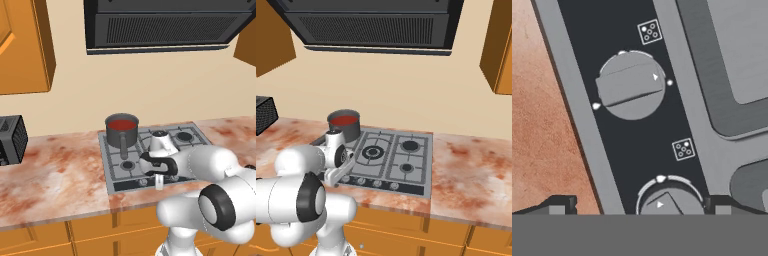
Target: Wait until the marinara sauce is simmered to a deep red color and then turn off the stove.
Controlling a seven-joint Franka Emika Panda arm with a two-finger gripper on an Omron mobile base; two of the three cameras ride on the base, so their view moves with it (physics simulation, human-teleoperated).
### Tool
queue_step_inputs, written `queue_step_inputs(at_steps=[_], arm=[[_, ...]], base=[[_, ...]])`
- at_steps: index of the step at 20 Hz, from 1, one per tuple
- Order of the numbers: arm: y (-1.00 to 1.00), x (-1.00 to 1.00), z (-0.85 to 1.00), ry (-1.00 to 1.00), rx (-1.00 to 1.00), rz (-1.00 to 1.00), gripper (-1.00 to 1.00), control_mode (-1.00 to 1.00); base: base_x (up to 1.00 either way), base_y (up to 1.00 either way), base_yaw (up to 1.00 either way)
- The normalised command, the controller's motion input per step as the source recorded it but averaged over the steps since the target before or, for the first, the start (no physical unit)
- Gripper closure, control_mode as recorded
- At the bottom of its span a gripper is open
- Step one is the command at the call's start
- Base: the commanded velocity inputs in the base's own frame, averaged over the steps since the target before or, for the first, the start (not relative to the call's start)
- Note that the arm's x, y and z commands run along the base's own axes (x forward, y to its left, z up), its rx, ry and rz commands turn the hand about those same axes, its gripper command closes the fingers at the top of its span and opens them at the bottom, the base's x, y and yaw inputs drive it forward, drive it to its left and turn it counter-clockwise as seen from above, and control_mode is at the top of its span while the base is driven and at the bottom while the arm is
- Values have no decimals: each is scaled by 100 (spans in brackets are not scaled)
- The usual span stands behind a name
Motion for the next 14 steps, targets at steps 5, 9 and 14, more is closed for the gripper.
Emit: queue_step_inputs(at_steps=[5,9,14], arm=[[5,12,-4,0,0,0,-100,-100],[0,3,-9,0,0,0,-100,-100],[0,23,0,0,0,0,-100,-100]], base=[[0,0,0],[0,0,0],[0,0,0]])
